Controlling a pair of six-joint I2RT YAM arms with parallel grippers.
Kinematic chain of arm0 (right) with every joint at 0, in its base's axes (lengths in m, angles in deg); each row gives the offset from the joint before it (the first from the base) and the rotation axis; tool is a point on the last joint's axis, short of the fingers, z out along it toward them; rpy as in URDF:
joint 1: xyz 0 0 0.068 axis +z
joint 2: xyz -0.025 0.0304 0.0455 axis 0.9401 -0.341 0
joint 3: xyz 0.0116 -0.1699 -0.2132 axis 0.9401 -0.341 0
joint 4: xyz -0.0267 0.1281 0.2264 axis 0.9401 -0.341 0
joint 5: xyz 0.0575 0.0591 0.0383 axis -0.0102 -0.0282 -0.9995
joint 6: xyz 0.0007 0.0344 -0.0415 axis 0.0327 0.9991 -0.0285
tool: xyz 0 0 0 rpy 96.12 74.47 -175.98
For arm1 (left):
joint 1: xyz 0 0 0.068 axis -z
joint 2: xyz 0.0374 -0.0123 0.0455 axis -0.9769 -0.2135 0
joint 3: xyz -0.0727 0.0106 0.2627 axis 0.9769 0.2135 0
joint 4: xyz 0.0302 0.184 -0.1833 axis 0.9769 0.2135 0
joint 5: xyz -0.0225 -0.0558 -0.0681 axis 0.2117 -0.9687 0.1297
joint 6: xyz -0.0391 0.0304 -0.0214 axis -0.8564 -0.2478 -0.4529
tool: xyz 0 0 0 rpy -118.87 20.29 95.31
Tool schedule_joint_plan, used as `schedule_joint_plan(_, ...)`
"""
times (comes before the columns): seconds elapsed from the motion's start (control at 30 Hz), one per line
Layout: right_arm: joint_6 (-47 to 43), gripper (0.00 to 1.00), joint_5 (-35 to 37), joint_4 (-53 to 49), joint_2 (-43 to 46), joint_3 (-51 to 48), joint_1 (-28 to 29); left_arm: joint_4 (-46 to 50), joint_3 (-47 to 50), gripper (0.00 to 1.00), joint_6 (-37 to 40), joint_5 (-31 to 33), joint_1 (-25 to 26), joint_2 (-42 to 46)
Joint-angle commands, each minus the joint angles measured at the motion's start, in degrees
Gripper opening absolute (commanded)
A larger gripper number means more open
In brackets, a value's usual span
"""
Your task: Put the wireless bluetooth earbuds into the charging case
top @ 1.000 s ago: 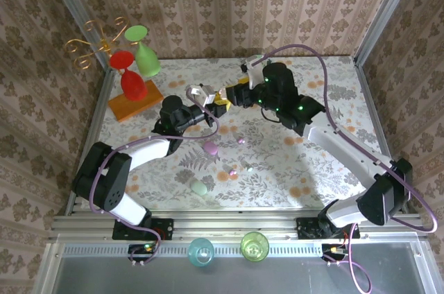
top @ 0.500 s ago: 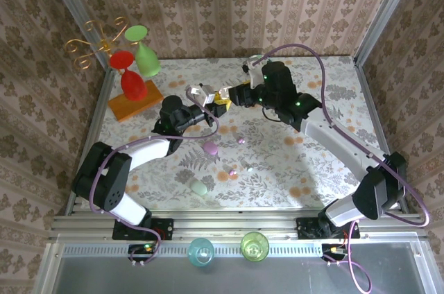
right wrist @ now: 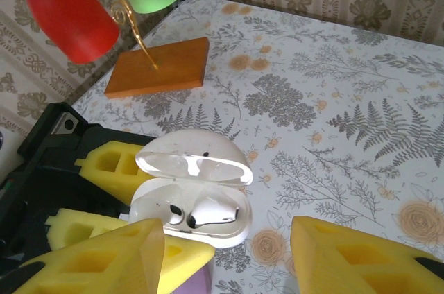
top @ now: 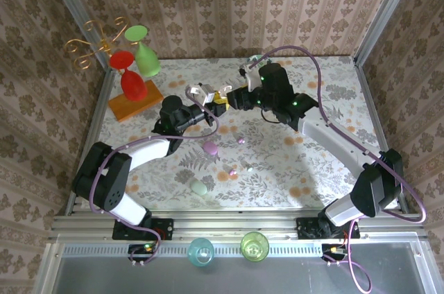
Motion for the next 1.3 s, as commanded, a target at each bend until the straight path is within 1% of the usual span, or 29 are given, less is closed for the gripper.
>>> schedule_joint_plan(0.0, -0.99, 0.53, -1.69, -0.83, -0.93, 0.21, 0.47, -1.12, -1.81, 0.0, -1.01, -0.04, 0.26, 0.0)
schedule_joint_plan(0.17, -0.9, 0.54, -2.5, -0.7, -1.35, 0.81, 0.55, -1.11, -1.95, 0.0, -0.92, -0.15, 0.26, -0.35)
schedule_joint_plan(0.43, -0.51, 0.56, -1.48, -0.57, -2.09, 1.35, 0.55, -1.56, -2.12, 0.0, -0.8, -0.86, 0.26, -0.69)
schedule_joint_plan(0.6, 0.73, 0.57, -2.98, 2.53, 1.54, -1.18, -0.59, -3.69, -1.23, 0.0, 0.14, -2.4, -0.41, -1.34)
schedule_joint_plan(0.7, 3.95, 0.6, -6.97, 4.25, 3.45, -2.24, -2.45, -7.82, 0.66, 0.0, 3.45, -4.12, -0.96, -2.37)
schedule_joint_plan(0.77, 6.81, 0.66, -8.53, 3.63, 3.43, -1.34, -3.28, -10.24, 2.02, 0.0, 7.24, -5.63, -1.14, -2.84)
schedule_joint_plan(0.87, 9.2, 0.77, -9.22, 0.03, 1.41, 1.75, -3.66, -11.75, 3.12, 0.0, 13.47, -6.0, -1.32, -3.43)
schedule_joint_plan(0.97, 11.13, 0.86, -7.83, -4.37, -1.1, 5.3, -3.92, -11.92, 3.41, 0.0, 19.8, -6.72, -1.32, -4.28)
schedule_joint_plan(1.0, 11.47, 0.88, -7.39, -5.94, -1.89, 6.46, -4.01, -12.17, 3.5, 0.0, 21.5, -7.19, -1.32, -4.55)
schedule_joint_plan(1.1, 12.96, 0.91, -5.56, -13.99, -5.57, 11.88, -4.49, -14.59, 4.14, 0.0, 25.52, -8.42, -1.26, -5.6)
schedule_joint_plan(1.17, 13.46, 0.91, -5.46, -20.48, -8.83, 15.61, -4.76, -16.88, 4.5, 0.0, 26.06, -8.14, -1.23, -6.07)
schedule_joint_plan(1.27, 13.52, 0.91, -6.55, -25.85, -12.22, 19.29, -4.81, -17.45, 4.22, 0.0, 26.06, -7.85, -1.23, -6.45)
